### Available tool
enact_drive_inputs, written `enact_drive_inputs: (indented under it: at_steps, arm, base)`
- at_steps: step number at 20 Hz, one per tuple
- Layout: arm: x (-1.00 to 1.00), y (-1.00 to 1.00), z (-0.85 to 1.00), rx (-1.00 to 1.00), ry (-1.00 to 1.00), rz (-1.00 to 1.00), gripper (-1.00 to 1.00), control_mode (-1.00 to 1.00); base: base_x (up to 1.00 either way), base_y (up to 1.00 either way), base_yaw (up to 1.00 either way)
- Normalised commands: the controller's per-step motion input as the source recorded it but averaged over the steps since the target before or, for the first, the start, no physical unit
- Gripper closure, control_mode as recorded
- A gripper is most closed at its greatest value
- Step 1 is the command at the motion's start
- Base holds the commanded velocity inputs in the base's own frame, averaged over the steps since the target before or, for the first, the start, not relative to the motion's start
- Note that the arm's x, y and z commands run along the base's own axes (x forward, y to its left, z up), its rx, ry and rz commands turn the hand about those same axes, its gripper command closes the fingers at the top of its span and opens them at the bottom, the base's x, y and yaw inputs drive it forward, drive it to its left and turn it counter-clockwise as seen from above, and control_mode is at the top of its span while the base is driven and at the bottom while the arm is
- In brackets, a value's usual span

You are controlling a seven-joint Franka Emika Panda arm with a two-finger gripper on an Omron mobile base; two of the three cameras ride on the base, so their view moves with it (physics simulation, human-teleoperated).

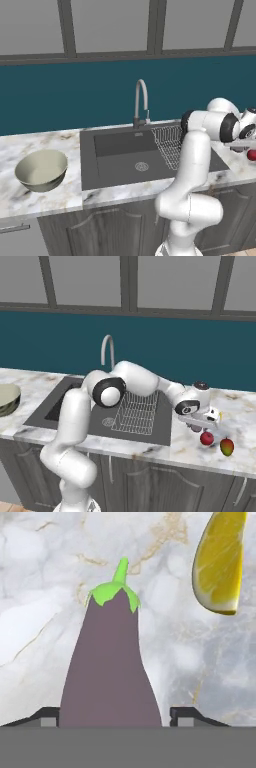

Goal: There is a mixed pile of frozen fruits and vegetables on the counter. Locate all the frozen vegetables and place the items in a bowl on the counter. Take all the frozen fruits and defrost them in a running sink.

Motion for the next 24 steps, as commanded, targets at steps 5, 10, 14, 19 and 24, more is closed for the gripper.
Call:
enact_drive_inputs:
  at_steps: [5, 10, 14, 19, 24]
  arm:
    - [-0.47, 0.81, 0.0, -0.01, -0.01, 0.01, 1.0, -1.0]
    - [-0.65, 1.0, 0.17, -0.11, -0.12, 0.06, 1.0, -1.0]
    - [-0.34, 1.0, 0.87, -0.29, -0.25, 0.08, 1.0, -1.0]
    - [-0.33, 1.0, 1.0, -0.24, -0.11, 0.1, 1.0, -1.0]
    - [-0.39, 1.0, 1.0, -0.03, 0.04, 0.07, 1.0, -1.0]
  base:
    - [0.0, 0.0, 0.0]
    - [0.0, 0.0, 0.0]
    - [0.0, 0.0, 0.0]
    - [0.0, 0.0, 0.0]
    - [0.0, 0.0, 0.0]
